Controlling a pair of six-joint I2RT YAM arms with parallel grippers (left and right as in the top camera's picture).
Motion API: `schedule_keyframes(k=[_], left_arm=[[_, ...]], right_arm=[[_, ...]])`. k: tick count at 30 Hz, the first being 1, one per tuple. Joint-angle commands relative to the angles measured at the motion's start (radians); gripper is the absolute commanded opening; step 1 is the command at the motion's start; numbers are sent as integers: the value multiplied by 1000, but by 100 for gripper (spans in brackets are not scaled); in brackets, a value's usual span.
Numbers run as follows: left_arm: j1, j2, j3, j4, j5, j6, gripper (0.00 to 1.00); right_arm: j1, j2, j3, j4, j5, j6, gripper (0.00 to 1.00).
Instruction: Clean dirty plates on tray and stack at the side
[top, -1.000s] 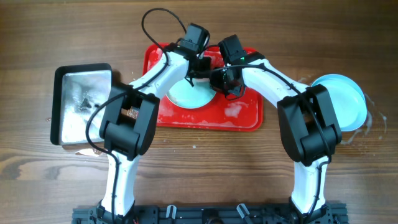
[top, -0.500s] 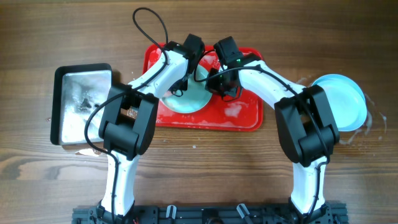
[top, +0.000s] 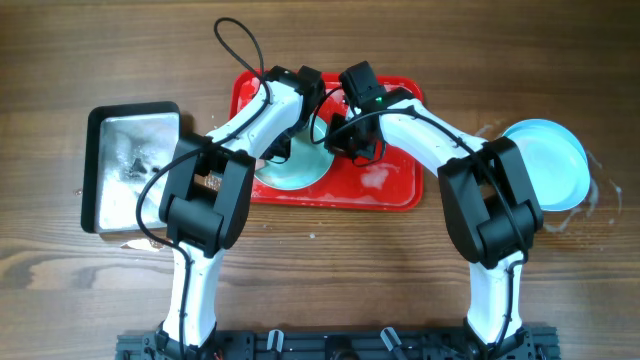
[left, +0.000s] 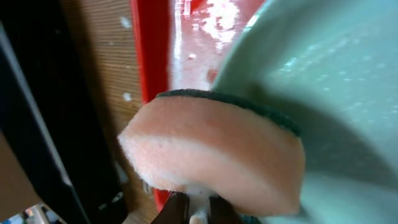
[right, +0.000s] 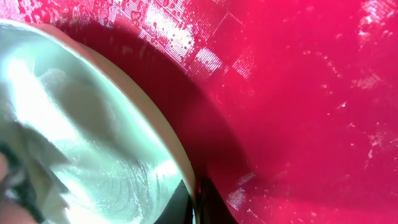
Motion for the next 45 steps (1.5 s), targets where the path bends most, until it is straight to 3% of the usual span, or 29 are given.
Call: schedule_keyframes(k=[1, 12, 18, 23, 30, 39, 45], left_arm=[[24, 16, 30, -68, -157, -111, 4], [26, -87, 179, -108, -115, -217, 4], [53, -149, 180, -45, 107, -216, 4], [100, -148, 180, -7, 336, -215, 4], [124, -147, 179, 29, 400, -212, 4], [122, -145, 178, 43, 400, -212, 4], [121, -145, 178, 53, 403, -212, 4]], right_arm=[[-31, 29, -13, -6, 113, 11, 4], [-32, 28, -13, -6, 105, 6, 4], [-34, -38, -13, -11, 73, -56, 4], [-34, -188, -13, -86, 180, -58, 4], [-58, -377, -13, -236, 300, -47, 4], [-253, -533, -24, -423, 307, -53, 4], [-459, -671, -156, -428, 272, -86, 4]])
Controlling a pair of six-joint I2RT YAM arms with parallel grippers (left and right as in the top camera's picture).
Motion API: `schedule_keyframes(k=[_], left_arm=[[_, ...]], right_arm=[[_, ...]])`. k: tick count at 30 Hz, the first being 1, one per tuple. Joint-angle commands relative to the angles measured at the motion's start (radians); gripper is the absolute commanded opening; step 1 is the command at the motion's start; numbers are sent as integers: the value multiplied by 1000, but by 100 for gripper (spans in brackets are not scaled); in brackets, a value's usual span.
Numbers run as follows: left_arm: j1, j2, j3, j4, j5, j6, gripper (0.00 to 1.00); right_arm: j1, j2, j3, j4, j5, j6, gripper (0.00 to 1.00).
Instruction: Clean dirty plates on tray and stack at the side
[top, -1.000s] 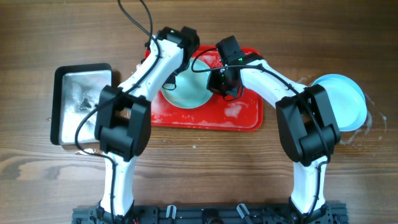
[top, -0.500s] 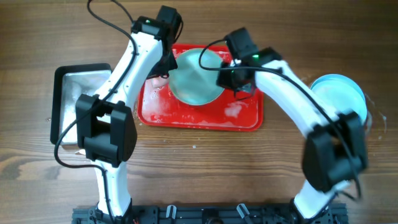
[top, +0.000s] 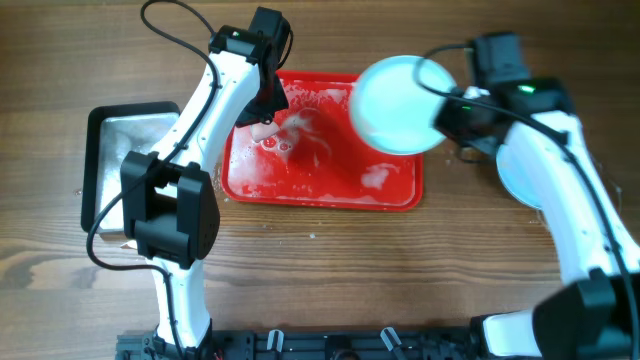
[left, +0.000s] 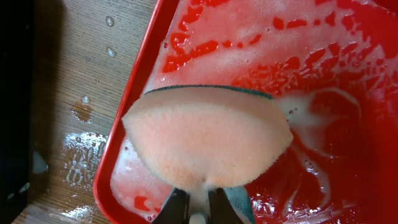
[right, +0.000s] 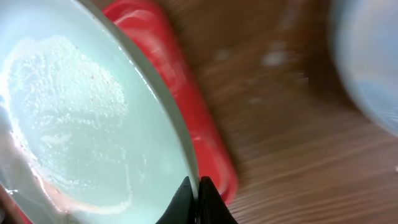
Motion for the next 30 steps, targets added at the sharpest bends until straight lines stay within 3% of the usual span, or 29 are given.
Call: schedule_keyframes(k=[1, 7, 15, 26, 27, 30], left_arm=[[-3, -11, 8, 10, 16, -17, 4], [-7, -11, 8, 24, 20, -17, 4], [-27, -11, 3, 31, 20, -17, 4], [-44, -9, 3, 42, 20, -17, 4], [-44, -9, 3, 42, 20, -17, 4], [-49, -9, 3, 42, 20, -17, 4]], right_arm=[[-134, -121, -107, 6, -22, -37, 4], [-457, -243, -299, 74, -115, -45, 4], [-772, -243, -465, 215, -198, -20, 4], [-838, -238, -526, 311, -56, -21, 5], [-838, -238, -526, 309, -44, -22, 8], [-838, -238, -526, 309, -31, -27, 34]])
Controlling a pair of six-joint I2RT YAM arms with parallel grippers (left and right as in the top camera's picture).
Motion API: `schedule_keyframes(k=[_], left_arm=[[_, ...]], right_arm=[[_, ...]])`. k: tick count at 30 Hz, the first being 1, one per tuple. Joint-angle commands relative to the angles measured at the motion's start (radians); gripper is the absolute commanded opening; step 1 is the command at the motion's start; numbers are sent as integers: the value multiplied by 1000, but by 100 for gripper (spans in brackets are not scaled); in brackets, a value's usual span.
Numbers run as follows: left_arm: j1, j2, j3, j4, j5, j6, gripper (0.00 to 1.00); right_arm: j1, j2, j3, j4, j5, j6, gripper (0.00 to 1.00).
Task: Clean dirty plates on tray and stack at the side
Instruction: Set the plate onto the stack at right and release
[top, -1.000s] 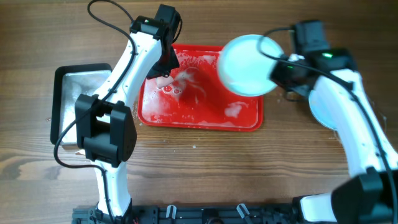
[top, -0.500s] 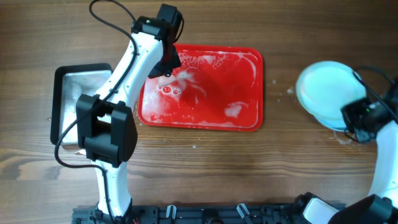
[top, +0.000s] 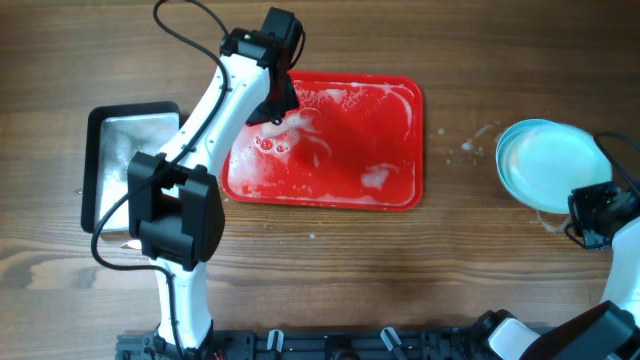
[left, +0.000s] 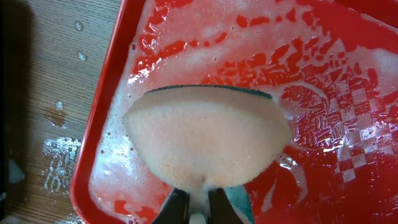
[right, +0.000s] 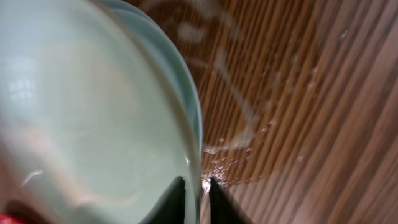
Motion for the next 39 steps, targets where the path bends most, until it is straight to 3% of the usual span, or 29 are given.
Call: schedule_keyframes(k=[1, 4, 12, 14, 17, 19, 23, 28, 32, 39], left_arm=[[-10, -9, 3, 3, 8, -17, 4], [-11, -9, 3, 3, 8, -17, 4], [-12, -9, 3, 3, 8, -17, 4], [-12, -9, 3, 3, 8, -17, 4], [-12, -9, 3, 3, 8, -17, 4], [-12, -9, 3, 3, 8, -17, 4], [-12, -9, 3, 3, 8, -17, 5], [-12, -9, 3, 3, 9, -16, 4], [-5, -9, 3, -25, 6, 114, 4], [179, -23, 3, -176, 5, -10, 4]], right_arm=[[-2, -11, -2, 6, 54, -7, 43], [-2, -11, -1, 6, 50, -26, 50], [-2, -11, -3, -47, 17, -89, 50], [-2, -11, -17, -54, 17, -102, 47], [-1, -11, -44, -52, -19, -128, 21], [9, -11, -51, -53, -93, -208, 12], [64, -21, -51, -68, -175, -282, 14], [229, -86, -51, -97, -187, -310, 20], [456, -174, -51, -73, -187, -289, 27], [782, -210, -51, 87, -177, -158, 31]])
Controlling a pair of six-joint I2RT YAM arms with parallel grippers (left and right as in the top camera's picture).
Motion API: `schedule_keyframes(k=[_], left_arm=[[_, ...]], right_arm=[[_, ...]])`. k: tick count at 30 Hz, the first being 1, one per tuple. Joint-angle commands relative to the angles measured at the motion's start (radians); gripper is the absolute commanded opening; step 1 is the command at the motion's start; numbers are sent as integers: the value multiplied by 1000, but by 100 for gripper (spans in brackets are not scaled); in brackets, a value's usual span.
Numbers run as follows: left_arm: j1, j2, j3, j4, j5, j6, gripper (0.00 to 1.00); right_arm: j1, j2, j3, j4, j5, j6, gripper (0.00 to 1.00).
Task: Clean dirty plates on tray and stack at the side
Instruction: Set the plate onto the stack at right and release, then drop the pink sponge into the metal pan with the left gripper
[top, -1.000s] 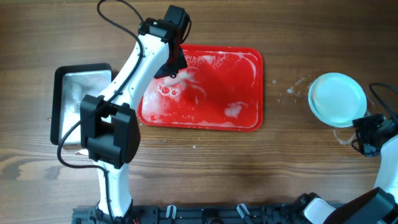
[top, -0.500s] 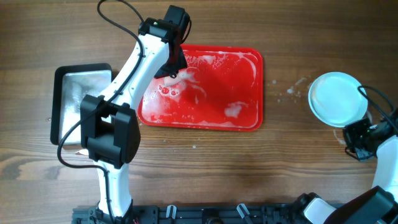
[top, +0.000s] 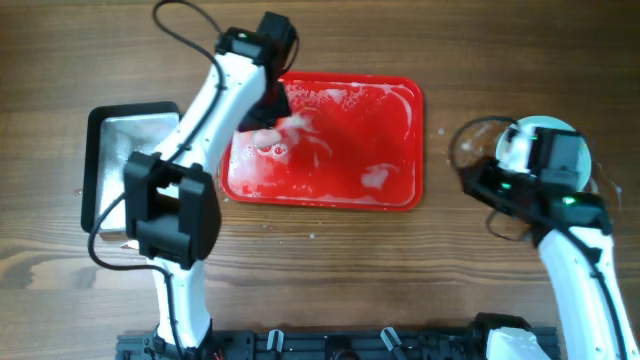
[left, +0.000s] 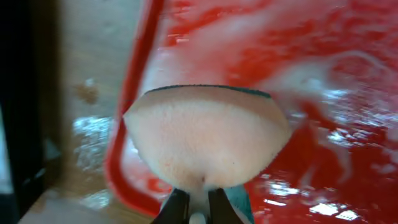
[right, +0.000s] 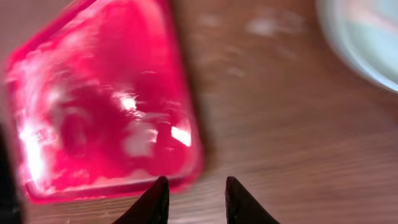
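The red tray (top: 390, 110) lies mid-table, wet with suds and bare of plates. My left gripper (top: 268, 128) hangs over its left end, shut on a peach sponge (left: 205, 137) with a green backing; the tray's left rim (left: 127, 143) shows beneath it. The pale blue plates (top: 548, 123) are stacked at the table's right, mostly hidden under my right arm. My right gripper (right: 196, 199) stands open and holds nothing. It is over bare wood between tray and stack, with the tray (right: 93, 124) ahead and the plates (right: 367, 43) at the upper right.
A metal pan (top: 120, 170) sits at the left of the tray, close to my left arm. Water drops and wet patches lie on the wood round the tray's left rim and near the plate stack.
My right gripper was at the rim of the stacked plates; now it is open over the wood left of the stack, facing the tray. The left gripper has shifted slightly toward the tray's left rim.
First the sponge pressed on a plate on the tray while my right gripper pinched its rim. Then the right gripper held that plate up over the tray's right end. Then the plate lay on the stack at the right, and now the right gripper is open, away from it.
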Motion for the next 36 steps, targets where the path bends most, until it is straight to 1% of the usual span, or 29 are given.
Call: schedule_keyframes(k=[1, 5, 8, 13, 15, 16, 17, 18, 19, 20, 21, 22, 23, 25, 28, 31, 33, 36], left_arm=[[161, -23, 3, -72, -4, -68, 4], [308, -23, 3, -135, -3, -69, 4], [379, -23, 3, -159, -14, -57, 4], [466, -22, 3, -174, -19, 74, 4], [485, -22, 3, -192, -44, 97, 4], [495, -22, 3, -196, -54, 95, 8], [507, -22, 3, -196, -53, 92, 15], [518, -22, 3, -196, -48, 85, 27], [529, -22, 3, -196, -36, 85, 42], [535, -22, 3, -194, -25, 86, 63], [544, -23, 3, -192, -7, 85, 80], [548, -23, 3, -192, -3, 85, 88], [549, -24, 5, -193, -4, 85, 100], [549, -35, 7, -192, -4, 85, 100], [548, -72, 19, -193, -4, 85, 100], [542, -151, 26, -191, -3, 85, 100], [529, -240, 26, -181, -3, 85, 100], [504, -355, 26, -158, 13, 86, 100]], right_arm=[[130, 1, -3, 68, -4, 82, 31], [199, 22, -3, 103, -4, 85, 32], [207, 30, -3, 103, -5, 85, 33], [206, 34, 1, 97, -4, 77, 31], [207, 34, 12, 87, -1, 73, 31], [207, 34, 19, 82, -1, 69, 31], [207, 34, 27, 75, -1, 57, 32], [207, 34, 34, 70, 0, 49, 33], [207, 34, 41, 63, 11, 47, 33], [207, 34, 46, 55, 21, 47, 34], [207, 34, 56, 42, 38, 40, 34], [207, 34, 64, 30, 50, 30, 36], [207, 34, 72, 18, 61, 24, 37], [207, 34, 101, -24, 99, 16, 40], [206, 34, 166, -95, 110, -28, 50], [206, 34, 258, -181, 129, -61, 60], [207, 34, 340, -247, 155, -77, 65], [206, 30, 443, -317, 212, -78, 67]])
